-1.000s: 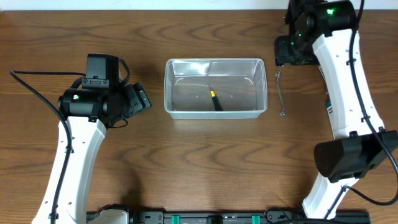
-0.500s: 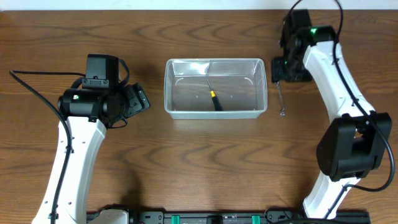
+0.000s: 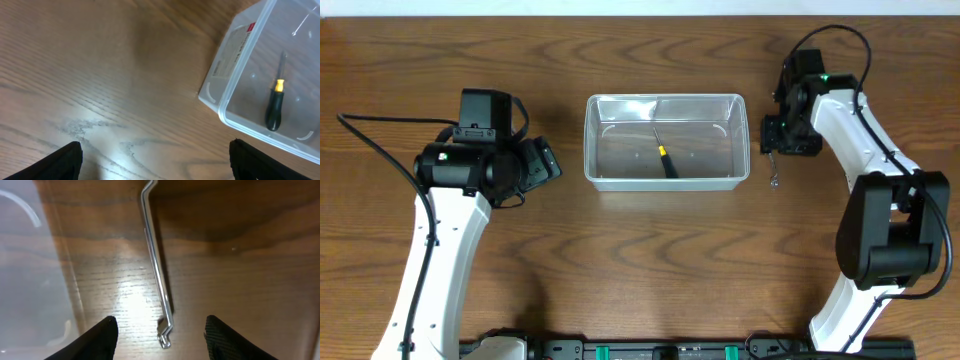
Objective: Pack container
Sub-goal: 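Move the right gripper back over the silver wrench, then lower the right gripper and grasp the silver wrench by its shaft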
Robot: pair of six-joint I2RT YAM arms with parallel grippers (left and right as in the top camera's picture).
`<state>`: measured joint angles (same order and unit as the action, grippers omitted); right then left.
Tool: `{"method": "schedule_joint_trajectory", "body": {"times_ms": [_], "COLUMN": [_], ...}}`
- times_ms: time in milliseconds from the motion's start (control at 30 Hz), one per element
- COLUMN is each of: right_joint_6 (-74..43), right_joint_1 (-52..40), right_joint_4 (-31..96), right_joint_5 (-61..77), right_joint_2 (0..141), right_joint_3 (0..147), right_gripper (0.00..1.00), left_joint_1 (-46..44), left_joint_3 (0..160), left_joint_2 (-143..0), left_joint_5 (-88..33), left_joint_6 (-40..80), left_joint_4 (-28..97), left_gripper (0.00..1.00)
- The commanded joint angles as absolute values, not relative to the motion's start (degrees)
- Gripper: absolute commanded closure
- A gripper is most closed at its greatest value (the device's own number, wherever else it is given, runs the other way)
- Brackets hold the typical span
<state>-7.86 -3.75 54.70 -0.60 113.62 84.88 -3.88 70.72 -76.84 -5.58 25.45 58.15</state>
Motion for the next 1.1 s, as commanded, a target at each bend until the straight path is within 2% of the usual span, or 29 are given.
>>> {"method": "schedule_joint_trajectory", "body": {"times_ms": [0, 167, 667, 1067], "right_joint_6": [-5.58, -4.95, -2.02, -1.58], "right_joint_1": [-3.44, -3.33, -3.27, -2.52], "right_joint_4": [52.69, 49.45, 44.36, 42.78], "right_joint_5": [0.73, 0.67, 0.54, 0.47], "right_joint_2": [113.56, 113.56, 113.6, 117.4], "right_joint_3": [83.11, 82.78, 81.84, 80.47], "right_gripper": [0.42, 0.45, 0.39, 0.4], "left_joint_1": [-3.99, -3.99, -3.99, -3.99], "left_joint_3": [69.89, 69.58, 69.58, 69.58], "left_joint_2": [-77.17, -77.17, -77.17, -77.17], "left_joint_5": [-4.86, -4.84, -4.86, -4.86], "left_joint_6": [25.08, 25.08, 22.7, 22.72], "left_joint_4": [58.41, 58.41, 58.67, 58.67], "left_gripper": [0.14, 0.14, 0.14, 0.14]}}
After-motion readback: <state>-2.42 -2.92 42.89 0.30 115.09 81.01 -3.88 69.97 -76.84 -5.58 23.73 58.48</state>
